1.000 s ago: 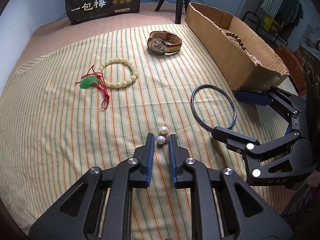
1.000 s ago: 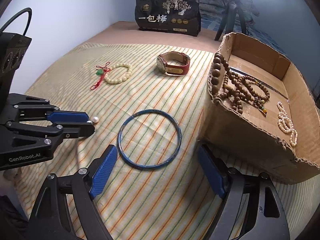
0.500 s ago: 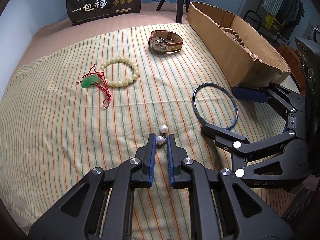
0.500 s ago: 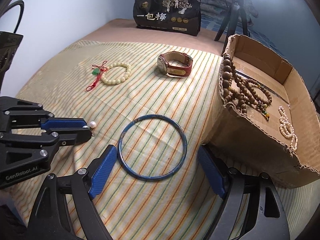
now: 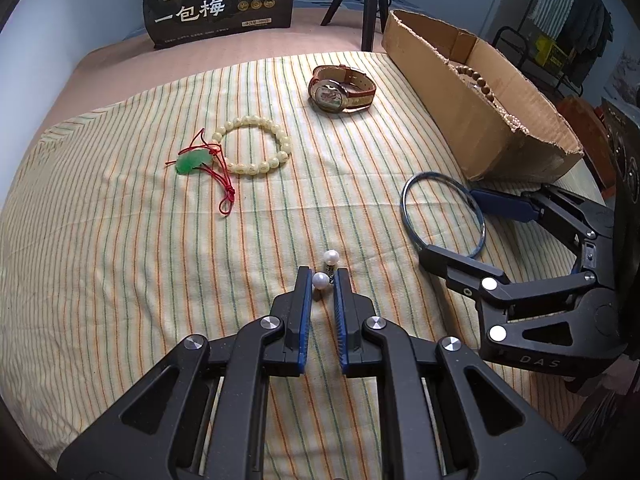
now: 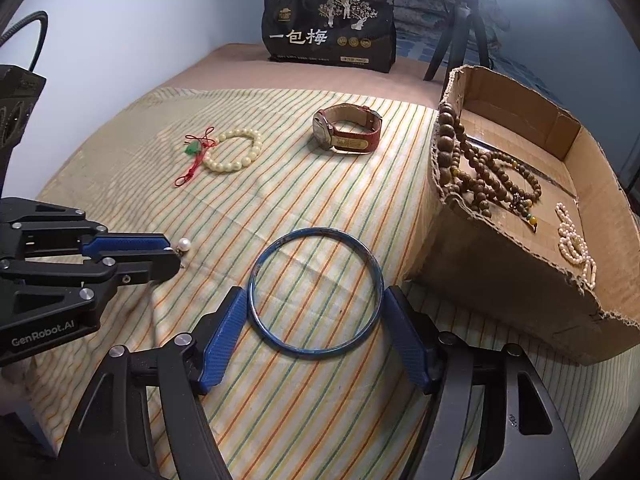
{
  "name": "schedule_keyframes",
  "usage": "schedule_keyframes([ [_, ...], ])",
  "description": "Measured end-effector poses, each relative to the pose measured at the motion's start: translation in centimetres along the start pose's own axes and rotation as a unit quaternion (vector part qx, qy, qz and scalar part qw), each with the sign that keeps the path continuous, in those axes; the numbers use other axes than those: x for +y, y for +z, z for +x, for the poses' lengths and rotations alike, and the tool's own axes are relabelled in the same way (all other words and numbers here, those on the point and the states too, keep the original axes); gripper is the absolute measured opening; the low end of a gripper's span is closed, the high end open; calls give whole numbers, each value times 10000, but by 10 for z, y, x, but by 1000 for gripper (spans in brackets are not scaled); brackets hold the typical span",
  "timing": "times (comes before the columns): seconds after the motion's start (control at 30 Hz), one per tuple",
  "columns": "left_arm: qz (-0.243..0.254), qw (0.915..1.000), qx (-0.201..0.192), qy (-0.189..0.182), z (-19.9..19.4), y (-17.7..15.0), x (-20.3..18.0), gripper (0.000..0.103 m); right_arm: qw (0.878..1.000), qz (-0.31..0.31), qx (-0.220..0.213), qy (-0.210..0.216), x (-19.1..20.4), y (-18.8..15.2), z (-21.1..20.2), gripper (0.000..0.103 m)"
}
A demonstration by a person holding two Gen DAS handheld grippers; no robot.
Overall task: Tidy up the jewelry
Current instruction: 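Close the left tool on the pearl earrings while the right tool grips the blue bangle, then carry earrings in left tool to box while right tool carries bangle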
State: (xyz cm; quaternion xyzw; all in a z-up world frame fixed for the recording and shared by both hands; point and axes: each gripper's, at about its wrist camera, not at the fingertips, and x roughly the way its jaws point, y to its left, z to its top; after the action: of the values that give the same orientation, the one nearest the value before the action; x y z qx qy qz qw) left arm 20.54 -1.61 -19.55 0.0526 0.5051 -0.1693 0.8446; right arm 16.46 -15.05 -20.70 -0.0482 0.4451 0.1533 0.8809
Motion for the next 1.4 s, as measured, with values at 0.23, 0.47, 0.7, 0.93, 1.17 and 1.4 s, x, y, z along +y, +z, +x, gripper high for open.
schedule_keyframes([
  [0.23, -83, 9999, -144, -19, -15, 1, 2, 9, 9999, 18, -22, 162, 3, -6, -13, 69],
  [0.47, -157, 9994, -317, -51, -32, 4, 4, 9, 9998, -35, -144, 162, 6, -9, -33, 69],
  [0.7, -160, 9985, -495, -154, -45, 15, -7, 9, 9996, 15, -269, 116, -4, -12, -55, 69],
  [0.93, -97, 9968, -717, -343, -53, 37, -29, 9, 9990, 93, -428, 64, -21, -10, -86, 69],
  [1.17, -73, 9941, -925, -558, -59, 60, -50, 9, 9975, 298, -632, -56, -46, -3, -110, 69],
  [1.4, -30, 9909, -1145, -711, -64, 84, -72, 9, 9960, 510, -708, -214, -77, 2, -122, 69],
])
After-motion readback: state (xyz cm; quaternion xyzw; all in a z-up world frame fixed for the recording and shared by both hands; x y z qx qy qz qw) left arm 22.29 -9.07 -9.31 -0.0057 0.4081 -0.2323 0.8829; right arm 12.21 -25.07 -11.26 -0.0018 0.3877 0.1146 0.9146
